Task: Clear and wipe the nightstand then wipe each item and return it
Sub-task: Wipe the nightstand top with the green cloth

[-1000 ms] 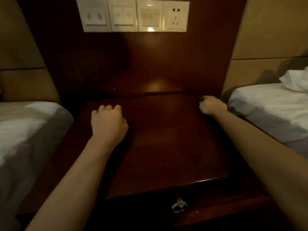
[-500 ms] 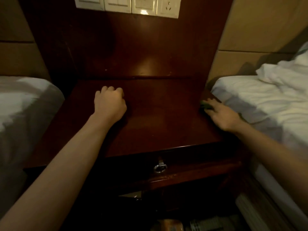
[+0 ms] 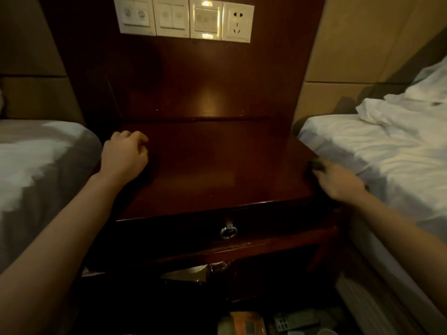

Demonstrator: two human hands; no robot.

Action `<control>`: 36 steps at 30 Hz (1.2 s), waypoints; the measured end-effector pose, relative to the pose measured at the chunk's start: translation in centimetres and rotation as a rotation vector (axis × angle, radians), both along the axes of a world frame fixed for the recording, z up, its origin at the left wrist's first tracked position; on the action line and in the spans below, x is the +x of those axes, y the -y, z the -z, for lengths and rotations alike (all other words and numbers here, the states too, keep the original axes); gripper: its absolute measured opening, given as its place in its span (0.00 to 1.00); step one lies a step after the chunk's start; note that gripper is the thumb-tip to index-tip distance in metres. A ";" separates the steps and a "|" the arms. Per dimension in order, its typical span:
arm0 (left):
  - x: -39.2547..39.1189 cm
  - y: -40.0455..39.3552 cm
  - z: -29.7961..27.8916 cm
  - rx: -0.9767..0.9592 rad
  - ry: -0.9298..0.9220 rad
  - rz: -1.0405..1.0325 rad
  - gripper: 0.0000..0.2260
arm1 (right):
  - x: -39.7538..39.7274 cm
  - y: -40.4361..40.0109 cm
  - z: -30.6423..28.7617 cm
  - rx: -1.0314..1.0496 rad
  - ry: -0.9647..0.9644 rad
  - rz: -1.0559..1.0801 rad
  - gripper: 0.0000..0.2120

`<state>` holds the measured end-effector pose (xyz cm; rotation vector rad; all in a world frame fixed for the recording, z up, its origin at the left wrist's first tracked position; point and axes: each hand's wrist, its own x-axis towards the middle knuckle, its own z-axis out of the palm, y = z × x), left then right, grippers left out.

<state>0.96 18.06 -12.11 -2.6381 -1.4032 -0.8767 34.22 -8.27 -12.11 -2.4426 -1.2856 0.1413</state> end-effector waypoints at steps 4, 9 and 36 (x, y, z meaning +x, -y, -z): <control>-2.1 -2.2 0.3 -0.031 -0.004 -0.099 0.14 | 0.2 -3.1 0.1 -0.115 0.090 0.170 0.18; -0.6 -3.2 0.1 -0.085 0.064 -0.108 0.14 | -15.6 -9.9 0.9 -0.053 0.292 -0.250 0.17; -3.3 -4.5 1.1 -0.407 0.363 -0.252 0.16 | -0.1 -23.0 -0.3 -0.053 0.028 0.247 0.24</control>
